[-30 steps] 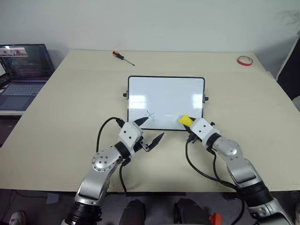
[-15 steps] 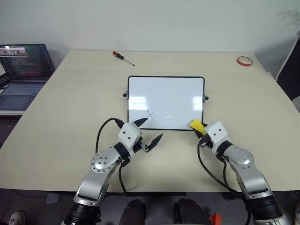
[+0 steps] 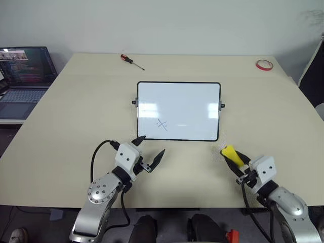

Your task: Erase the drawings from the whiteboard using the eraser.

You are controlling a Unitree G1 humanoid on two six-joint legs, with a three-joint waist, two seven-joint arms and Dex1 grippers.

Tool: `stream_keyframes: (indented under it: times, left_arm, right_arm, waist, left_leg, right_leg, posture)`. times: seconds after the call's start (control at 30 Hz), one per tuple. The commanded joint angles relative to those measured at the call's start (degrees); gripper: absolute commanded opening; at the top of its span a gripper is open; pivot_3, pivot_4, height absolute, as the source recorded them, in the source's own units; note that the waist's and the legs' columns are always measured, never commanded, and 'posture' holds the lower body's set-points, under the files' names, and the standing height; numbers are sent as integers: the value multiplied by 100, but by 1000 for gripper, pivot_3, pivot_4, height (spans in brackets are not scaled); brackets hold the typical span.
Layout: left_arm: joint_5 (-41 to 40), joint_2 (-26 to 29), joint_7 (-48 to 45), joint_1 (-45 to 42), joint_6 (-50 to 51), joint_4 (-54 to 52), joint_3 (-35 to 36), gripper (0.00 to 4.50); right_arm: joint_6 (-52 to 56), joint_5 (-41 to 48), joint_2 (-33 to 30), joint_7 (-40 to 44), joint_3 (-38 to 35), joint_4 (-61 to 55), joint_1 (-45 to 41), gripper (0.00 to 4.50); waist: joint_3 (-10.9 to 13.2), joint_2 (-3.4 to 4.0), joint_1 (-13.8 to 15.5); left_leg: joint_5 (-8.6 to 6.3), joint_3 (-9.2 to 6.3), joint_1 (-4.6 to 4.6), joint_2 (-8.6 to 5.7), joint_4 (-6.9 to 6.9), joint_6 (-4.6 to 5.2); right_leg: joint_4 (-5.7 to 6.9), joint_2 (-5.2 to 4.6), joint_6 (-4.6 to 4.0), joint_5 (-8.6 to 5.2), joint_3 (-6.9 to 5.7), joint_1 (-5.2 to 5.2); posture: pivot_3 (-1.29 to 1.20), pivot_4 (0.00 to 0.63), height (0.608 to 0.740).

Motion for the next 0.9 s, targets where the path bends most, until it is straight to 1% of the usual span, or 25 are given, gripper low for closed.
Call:
stream_keyframes:
  times: [0.03,0.1,0.23,0.37,0.47,0.57,0.7,0.77,0.9]
  left_arm:
    - [-37,-34,35,-56,18,-323,-44,4500]
    - [-14,-26,48,-74,31,-324,-24,4500]
    - [116,-77,437,-28,91,-253,311,4500]
    - [-63,-333,865,91,381,-158,658,4500]
    - [-46,-345,837,129,402,-134,646,4500]
    - [-92,-393,815,138,469,-224,551,4500]
    - [-93,-446,817,94,537,-265,456,4500]
    - [-91,-443,827,65,562,-288,435,4500]
    - [-81,-380,809,44,588,-340,486,4500]
  right_arm:
    - [-104,73,34,-74,-21,-249,-223,1266]
    - [-43,74,35,-94,-12,-286,-313,1266]
    - [82,83,56,-146,52,-278,-684,1266]
    - [209,60,172,-171,283,-228,-1156,1266]
    - [198,9,274,-166,482,-47,-1492,1266]
    - [90,-96,422,-111,815,328,-2041,1266]
    - [-196,-457,818,-170,1319,1376,-3187,1266]
    - [-422,-758,1068,-285,1567,2098,-3810,1266]
    - [-829,-1122,1566,-557,1802,3653,-4952,1266]
  waist:
    - [0,0,-5]
    - [0,1,-1]
    - [0,0,5]
    - [1,0,5]
    - [1,-2,9]
    - [1,-3,8]
    - [2,-4,-18]
    - [2,-4,-22]
    - [3,-4,-21]
  left_leg:
    - [0,5,4,-1,0,0]
    - [0,7,6,-1,1,0]
    - [0,6,2,0,0,-1]
    - [0,6,3,2,0,0]
    - [0,3,0,1,0,0]
    - [0,3,-1,1,3,-1]
    - [0,8,5,1,4,-1]
    - [0,9,9,0,2,-1]
    - [0,12,14,2,1,-1]
  right_leg:
    - [2,3,0,0,4,1]
    - [2,8,-1,0,5,1]
    - [1,8,-1,0,5,-1]
    - [2,6,-1,1,5,-1]
    - [1,6,-1,1,3,-2]
    - [2,6,-1,1,2,-1]
    - [9,6,-2,2,4,-2]
    - [17,6,-4,3,4,-5]
    - [25,7,-8,2,5,-8]
  posture:
    - [0,150,740]
    - [0,150,740]
    - [0,150,740]
    - [0,150,740]
    - [0,150,740]
    - [0,150,740]
    - [0,150,740]
    - [0,150,740]
    - [0,150,740]
